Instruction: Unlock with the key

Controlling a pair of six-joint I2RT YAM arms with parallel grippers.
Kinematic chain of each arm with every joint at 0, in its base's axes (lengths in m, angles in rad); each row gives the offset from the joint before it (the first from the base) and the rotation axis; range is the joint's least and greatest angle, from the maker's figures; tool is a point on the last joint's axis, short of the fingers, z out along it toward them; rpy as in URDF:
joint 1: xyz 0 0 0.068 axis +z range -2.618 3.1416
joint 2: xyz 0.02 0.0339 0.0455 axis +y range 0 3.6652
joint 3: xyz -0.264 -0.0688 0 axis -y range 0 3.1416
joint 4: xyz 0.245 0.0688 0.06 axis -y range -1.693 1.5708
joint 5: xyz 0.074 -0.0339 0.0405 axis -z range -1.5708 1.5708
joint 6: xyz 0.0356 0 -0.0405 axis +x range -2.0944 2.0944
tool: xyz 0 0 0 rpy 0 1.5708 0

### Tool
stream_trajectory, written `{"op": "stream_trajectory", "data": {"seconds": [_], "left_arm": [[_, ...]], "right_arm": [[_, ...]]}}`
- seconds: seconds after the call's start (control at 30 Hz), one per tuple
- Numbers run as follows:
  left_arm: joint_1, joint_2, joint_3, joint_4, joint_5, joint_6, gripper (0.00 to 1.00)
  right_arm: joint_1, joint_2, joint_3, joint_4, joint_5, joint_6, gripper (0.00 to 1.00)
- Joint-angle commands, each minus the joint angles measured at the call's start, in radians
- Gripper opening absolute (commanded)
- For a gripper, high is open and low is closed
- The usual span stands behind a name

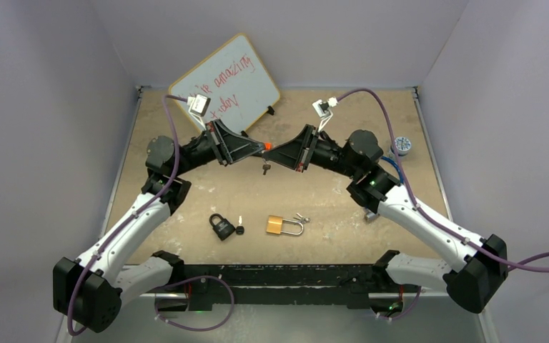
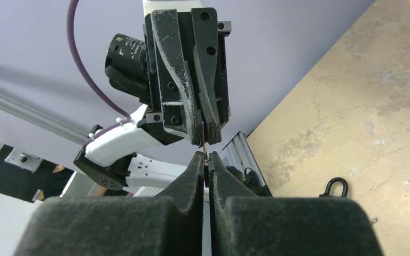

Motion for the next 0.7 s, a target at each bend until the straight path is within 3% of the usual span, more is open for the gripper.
{"op": "stream_trajectory", "data": {"seconds": [0.0,0.07,0.1,0.17,0.2,0.27,0.33,0.4,0.53,0.67], "left_arm": [[-0.002,-0.004,0.041,0.031,0.017,0.021,0.00],[-0.002,-0.001,0.051,-0.001,0.013,0.033,0.04],[-0.002,-0.002,0.060,-0.037,0.005,0.052,0.15],[-0.002,-0.007,0.087,-0.161,-0.036,0.118,0.47],[-0.002,-0.013,0.109,-0.266,-0.076,0.173,0.57],[-0.002,-0.013,0.164,-0.522,-0.208,0.303,0.67],[-0.002,0.004,0.196,-0.716,-0.326,0.399,0.73],[-0.008,0.039,0.187,-0.776,-0.373,0.429,0.75],[-0.083,0.141,0.140,-0.692,-0.405,0.368,0.76],[-0.217,0.322,0.196,-0.613,-0.480,0.346,0.76]], "right_arm": [[0.004,-0.003,0.018,0.059,-0.014,-0.004,0.00],[0.004,-0.006,0.015,0.047,-0.011,-0.011,0.00],[0.004,-0.012,0.015,0.020,0.003,-0.014,0.00],[0.002,-0.032,0.036,-0.111,0.073,-0.080,0.00],[0.002,-0.046,0.059,-0.222,0.141,-0.140,0.00],[0.002,-0.077,0.101,-0.449,0.324,-0.255,0.00],[-0.001,-0.107,0.127,-0.659,0.551,-0.322,0.00],[-0.005,-0.138,0.135,-0.812,0.753,-0.352,0.00],[-0.008,-0.216,0.107,-1.022,1.081,-0.335,0.00],[-0.008,-0.302,0.069,-1.171,1.256,-0.265,0.00]]}}
